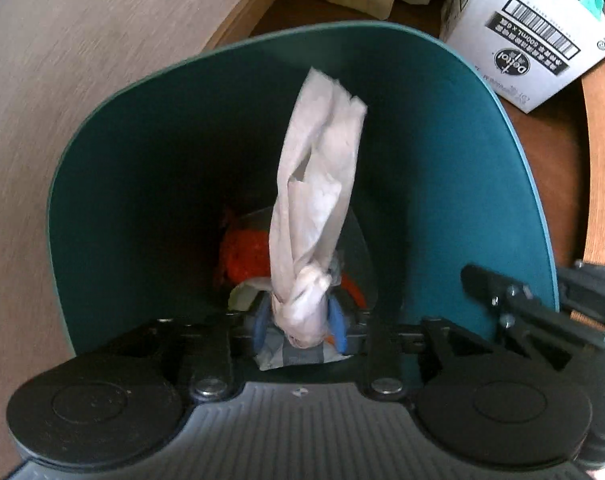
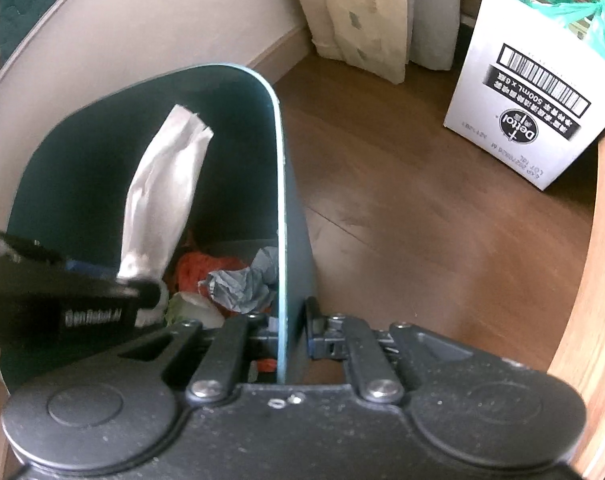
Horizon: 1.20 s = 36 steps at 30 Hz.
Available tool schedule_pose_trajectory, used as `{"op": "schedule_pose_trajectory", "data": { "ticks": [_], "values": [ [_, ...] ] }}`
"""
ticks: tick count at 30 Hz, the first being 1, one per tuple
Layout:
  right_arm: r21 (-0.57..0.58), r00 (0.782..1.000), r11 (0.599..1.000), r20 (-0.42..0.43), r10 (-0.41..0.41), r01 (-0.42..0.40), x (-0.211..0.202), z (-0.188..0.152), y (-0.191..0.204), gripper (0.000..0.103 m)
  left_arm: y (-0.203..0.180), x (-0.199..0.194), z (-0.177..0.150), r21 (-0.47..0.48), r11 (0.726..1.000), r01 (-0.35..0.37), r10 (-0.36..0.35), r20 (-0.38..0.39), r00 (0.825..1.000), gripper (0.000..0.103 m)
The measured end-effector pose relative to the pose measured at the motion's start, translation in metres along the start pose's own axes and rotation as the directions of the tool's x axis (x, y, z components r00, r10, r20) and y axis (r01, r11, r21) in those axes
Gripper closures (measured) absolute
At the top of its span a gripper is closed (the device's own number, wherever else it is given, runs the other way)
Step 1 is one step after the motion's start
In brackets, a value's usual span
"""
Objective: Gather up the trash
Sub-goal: 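Carry the white tissue into the teal bin and open the left tool, then grasp the teal bin rim with the left tool while the right tool releases it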
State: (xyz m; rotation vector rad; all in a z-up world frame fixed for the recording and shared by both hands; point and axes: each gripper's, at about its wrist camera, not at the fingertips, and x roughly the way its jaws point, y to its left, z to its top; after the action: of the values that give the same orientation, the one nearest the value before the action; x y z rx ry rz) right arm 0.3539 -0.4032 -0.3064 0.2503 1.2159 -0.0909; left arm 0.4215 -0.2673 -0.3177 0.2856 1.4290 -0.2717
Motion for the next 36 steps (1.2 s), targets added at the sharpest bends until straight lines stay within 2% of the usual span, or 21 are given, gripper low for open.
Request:
{"op": "schedule_pose_trajectory", "data": {
  "ticks": [1,3,6,9,11,14,15,18,19,21,23,25,28,29,31,33,34,36],
  "values": [
    [-0.004,1.000,1.000,0.001,-0.002,0.002,0.000,0.000,0.001,0.096,0.001,-0.002,0.000,-0.005,1.000,0.006,-0.006,0.001,1.000,0.044],
    [-0.002,1.000,1.000,0.001,0.000,0.000,0.000,0.001,0.000,0.096,0.006,-0.011,-0.003,-0.011,1.000,0.007,-0.006,0.026,1.000,0.029],
    [0.008,1.000,1.000,-0.003,0.006,-0.006,0.001,0.003,-0.002,0.095,0.013,-0.023,-0.008,-0.025,1.000,0.004,-0.003,0.027,1.000,0.029],
    [0.012,1.000,1.000,-0.005,0.006,-0.006,0.002,0.004,-0.003,0.095,0.011,-0.048,-0.020,0.010,0.999,-0.049,0.048,0.078,0.996,0.029],
    [0.015,1.000,1.000,-0.003,0.005,-0.005,0.001,0.004,-0.003,0.095,0.016,-0.073,-0.032,0.023,0.996,-0.092,0.088,0.143,0.986,0.029],
    [0.003,1.000,1.000,0.000,-0.007,0.007,0.002,0.003,-0.001,0.095,0.034,-0.099,-0.042,-0.032,0.991,-0.132,0.136,0.220,0.966,0.028],
    [-0.007,1.000,1.000,0.001,-0.012,0.012,0.002,0.002,0.001,0.095,0.042,-0.101,-0.044,-0.054,0.989,-0.135,0.144,0.230,0.962,0.025],
    [0.007,1.000,1.000,-0.022,-0.001,0.001,0.005,0.001,0.000,0.091,0.056,-0.087,-0.042,-0.061,0.987,-0.148,0.158,0.219,0.963,0.025],
    [0.017,1.000,1.000,-0.029,0.003,-0.002,0.006,0.002,-0.002,0.088,0.059,-0.078,-0.039,-0.060,0.988,-0.142,0.151,0.210,0.966,0.025],
    [0.025,0.999,1.000,-0.035,-0.015,0.015,0.006,0.003,-0.004,0.076,0.065,-0.060,-0.034,-0.053,0.991,-0.124,0.132,0.191,0.973,0.025],
    [0.029,0.999,0.999,-0.016,-0.036,0.037,-0.001,0.005,-0.005,0.057,0.071,-0.046,-0.031,-0.037,0.993,-0.113,0.118,0.193,0.974,0.025],
    [0.009,0.999,0.999,0.015,-0.033,0.033,-0.012,0.005,-0.003,0.054,0.077,-0.030,-0.028,-0.017,0.996,-0.088,0.090,0.191,0.977,0.025],
    [-0.047,0.997,0.997,0.038,-0.065,0.067,-0.030,-0.004,0.008,0.043,0.084,-0.009,-0.028,0.006,0.998,-0.067,0.065,0.176,0.982,0.026],
    [-0.050,0.996,0.996,0.031,-0.078,0.080,-0.036,-0.007,0.011,0.043,0.085,-0.003,-0.029,0.009,0.998,-0.063,0.061,0.160,0.985,0.028],
    [-0.017,0.995,0.995,0.004,-0.101,0.101,-0.050,-0.016,0.016,0.040,0.088,0.007,-0.029,0.032,0.998,-0.053,0.049,0.113,0.992,0.043],
    [0.053,0.993,0.992,-0.040,-0.111,0.113,-0.062,-0.026,0.018,0.040,0.086,0.014,-0.030,0.066,0.996,-0.065,0.060,0.069,0.996,0.052],
    [0.087,0.992,0.990,-0.060,-0.109,0.114,-0.068,-0.030,0.019,0.040,0.085,0.017,-0.030,0.080,0.994,-0.071,0.068,0.048,0.997,0.064],
    [0.128,0.989,0.983,-0.086,-0.120,0.130,-0.078,-0.036,0.022,0.040,0.083,0.023,-0.030,0.105,0.991,-0.088,0.089,-0.004,0.996,0.077]
  ]
}}
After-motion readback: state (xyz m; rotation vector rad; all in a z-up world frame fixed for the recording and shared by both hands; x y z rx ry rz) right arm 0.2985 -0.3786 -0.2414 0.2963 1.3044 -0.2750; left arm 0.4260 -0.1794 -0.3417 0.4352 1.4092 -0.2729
